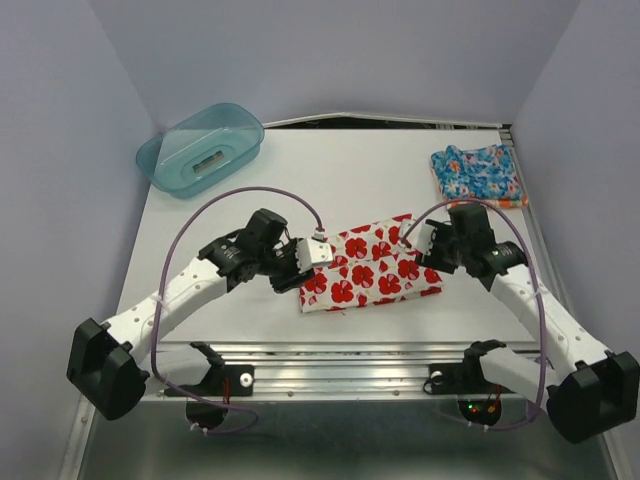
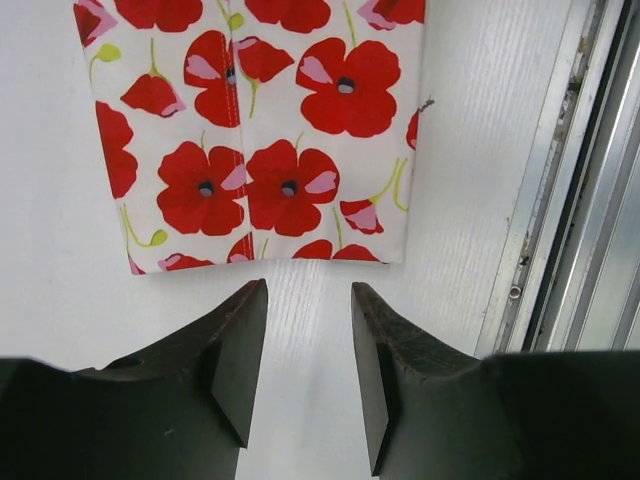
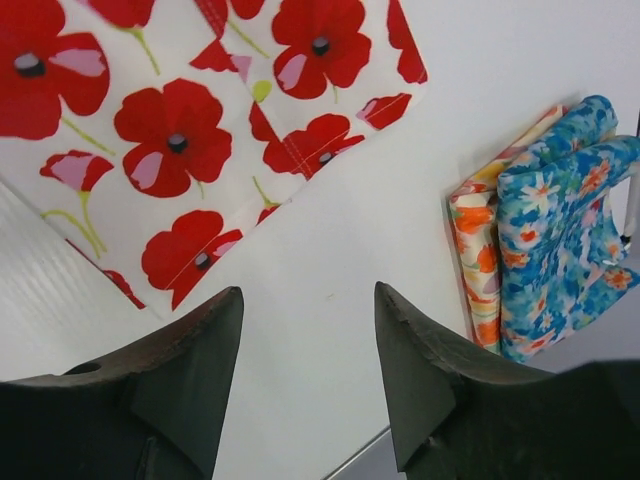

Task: Fold and stack the skirts
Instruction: Fold the skirt

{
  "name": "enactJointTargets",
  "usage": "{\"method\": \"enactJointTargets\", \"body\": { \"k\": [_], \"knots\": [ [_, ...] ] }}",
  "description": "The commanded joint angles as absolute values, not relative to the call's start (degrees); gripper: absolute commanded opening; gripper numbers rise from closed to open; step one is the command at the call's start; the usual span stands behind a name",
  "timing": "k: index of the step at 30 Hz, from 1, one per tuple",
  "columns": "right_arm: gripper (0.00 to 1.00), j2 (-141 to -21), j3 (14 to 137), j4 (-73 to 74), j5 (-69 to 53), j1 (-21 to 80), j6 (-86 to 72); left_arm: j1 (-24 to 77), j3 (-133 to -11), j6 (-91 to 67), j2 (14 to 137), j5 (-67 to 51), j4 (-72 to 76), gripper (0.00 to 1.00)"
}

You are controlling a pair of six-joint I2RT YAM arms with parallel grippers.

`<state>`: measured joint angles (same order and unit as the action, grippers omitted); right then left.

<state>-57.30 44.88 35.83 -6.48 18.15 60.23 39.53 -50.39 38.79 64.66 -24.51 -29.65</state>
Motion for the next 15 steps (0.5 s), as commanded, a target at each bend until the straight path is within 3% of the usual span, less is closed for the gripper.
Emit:
{"method": "enactJointTargets", "body": {
  "k": [1,15],
  "knots": [
    [0.59,-62.7,54.1,35.1,-10.2,16.1,53.2,35.7,-53.4,32.8,68.6,-27.0,-28.0,0.48],
    [0.58,-92.6,69.9,41.4,-21.2,16.1,34.2,28.3,-66.3,22.4,89.6,-23.0,-18.6,0.41]
  ]
}}
